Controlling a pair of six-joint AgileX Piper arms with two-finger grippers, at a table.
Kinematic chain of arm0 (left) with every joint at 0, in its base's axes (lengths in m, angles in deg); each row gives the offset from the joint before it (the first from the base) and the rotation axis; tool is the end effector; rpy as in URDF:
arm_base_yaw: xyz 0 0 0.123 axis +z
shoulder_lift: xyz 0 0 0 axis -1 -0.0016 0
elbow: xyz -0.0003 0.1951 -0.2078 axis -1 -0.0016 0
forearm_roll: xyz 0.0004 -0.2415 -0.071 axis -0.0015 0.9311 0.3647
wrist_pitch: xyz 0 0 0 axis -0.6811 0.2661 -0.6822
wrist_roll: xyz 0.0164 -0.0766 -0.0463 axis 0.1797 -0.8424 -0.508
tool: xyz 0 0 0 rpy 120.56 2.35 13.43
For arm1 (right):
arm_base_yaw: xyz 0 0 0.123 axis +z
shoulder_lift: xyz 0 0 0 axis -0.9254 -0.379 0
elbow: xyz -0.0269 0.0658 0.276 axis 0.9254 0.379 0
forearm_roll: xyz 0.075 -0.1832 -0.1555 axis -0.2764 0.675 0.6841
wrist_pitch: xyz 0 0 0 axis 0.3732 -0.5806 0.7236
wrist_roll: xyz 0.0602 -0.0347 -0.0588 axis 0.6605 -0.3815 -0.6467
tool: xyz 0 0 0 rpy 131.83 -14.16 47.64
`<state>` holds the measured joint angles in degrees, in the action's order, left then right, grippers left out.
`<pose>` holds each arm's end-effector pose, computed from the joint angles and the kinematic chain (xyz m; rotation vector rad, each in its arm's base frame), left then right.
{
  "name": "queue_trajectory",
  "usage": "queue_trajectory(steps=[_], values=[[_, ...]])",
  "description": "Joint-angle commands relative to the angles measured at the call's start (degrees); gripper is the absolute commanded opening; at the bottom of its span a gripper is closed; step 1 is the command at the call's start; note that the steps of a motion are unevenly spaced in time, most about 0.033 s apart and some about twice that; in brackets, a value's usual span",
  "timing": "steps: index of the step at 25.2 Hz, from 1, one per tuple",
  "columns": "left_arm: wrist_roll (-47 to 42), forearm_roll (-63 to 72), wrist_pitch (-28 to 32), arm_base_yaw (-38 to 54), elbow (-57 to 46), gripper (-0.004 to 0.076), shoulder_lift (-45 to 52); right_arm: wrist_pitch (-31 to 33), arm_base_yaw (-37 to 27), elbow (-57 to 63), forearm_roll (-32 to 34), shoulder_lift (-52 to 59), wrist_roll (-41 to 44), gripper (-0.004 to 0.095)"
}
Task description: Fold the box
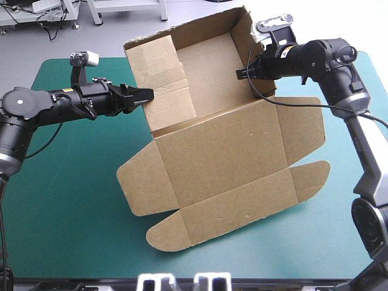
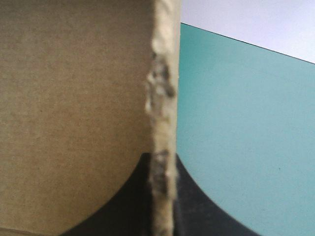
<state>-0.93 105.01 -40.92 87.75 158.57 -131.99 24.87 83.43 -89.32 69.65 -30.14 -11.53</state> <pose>0.2767 -0.0737 0.4169 0.3425 2.0576 -0.9223 0.3654 0.1200 0.4348 -0.4640 2.1594 0.3224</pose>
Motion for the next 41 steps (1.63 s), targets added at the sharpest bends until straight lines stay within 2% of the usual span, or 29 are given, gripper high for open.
queue_trajectory(steps=[1,4,11,16,20,23,26,28,29,30,31,34,36,41], values=[[-9.4,-10.6,7.1,-3.5,4.0,0.0426,1.9,-5.1,1.2,-1.2,-1.4,2.1,1.4,-0.0024],[-17.1,-22.6,10.4,-7.0,4.7,0.0426,1.8,-5.9,2.3,-1.2,-1.0,1.3,2.2,-0.0024],[-34.8,-46.0,10.5,-13.7,4.9,0.0426,-2.2,-6.8,3.8,-1.2,-2.1,0.8,2.6,-0.0024],[-41.1,-44.0,15.2,-13.8,4.9,0.0426,-5.2,-6.8,3.8,-1.2,-2.4,0.9,5.1,-0.0024],[-42.6,-40.6,19.6,-13.8,4.9,0.0426,-6.8,-6.0,3.8,-1.2,-0.9,0.9,5.7,-0.0024],[-42.6,-37.5,20.2,-13.8,5.1,0.0412,-8.8,-1.3,3.9,-1.2,1.0,-0.5,5.7,-0.0024],[-42.6,-35.3,20.9,-13.8,5.1,0.0352,-9.8,1.7,3.9,-1.2,0.5,-2.2,5.1,-0.0024],[-42.0,-34.0,21.7,-14.2,5.1,0.0198,-10.3,3.9,3.9,-1.2,0.7,-3.5,4.7,-0.0024],[-39.4,-34.1,22.0,-14.7,5.2,0.0095,-10.4,4.6,3.9,-1.2,1.0,-4.1,4.1,-0.0024],[-36.8,-34.1,22.1,-15.0,5.2,0.0027,-10.4,5.1,3.9,-1.2,1.0,-4.1,4.0,-0.0024],[-36.0,-34.4,22.3,-15.3,5.3,-0.0009,-10.8,6.3,3.9,-1.2,1.0,-4.1,3.5,-0.0024],[-36.0,-34.4,21.9,-15.3,5.7,-0.001,-11.4,11.1,3.9,-1.2,2.0,-4.5,3.1,-0.0024],[-34.0,-34.1,16.6,-15.6,9.1,-0.001,-13.7,15.6,3.9,-1.2,3.5,-5.7,3.6,-0.0024],[-31.9,-35.7,6.2,-17.5,18.0,-0.001,-19.3,19.0,3.9,-1.1,0.7,-7.4,4.0,-0.0024]])
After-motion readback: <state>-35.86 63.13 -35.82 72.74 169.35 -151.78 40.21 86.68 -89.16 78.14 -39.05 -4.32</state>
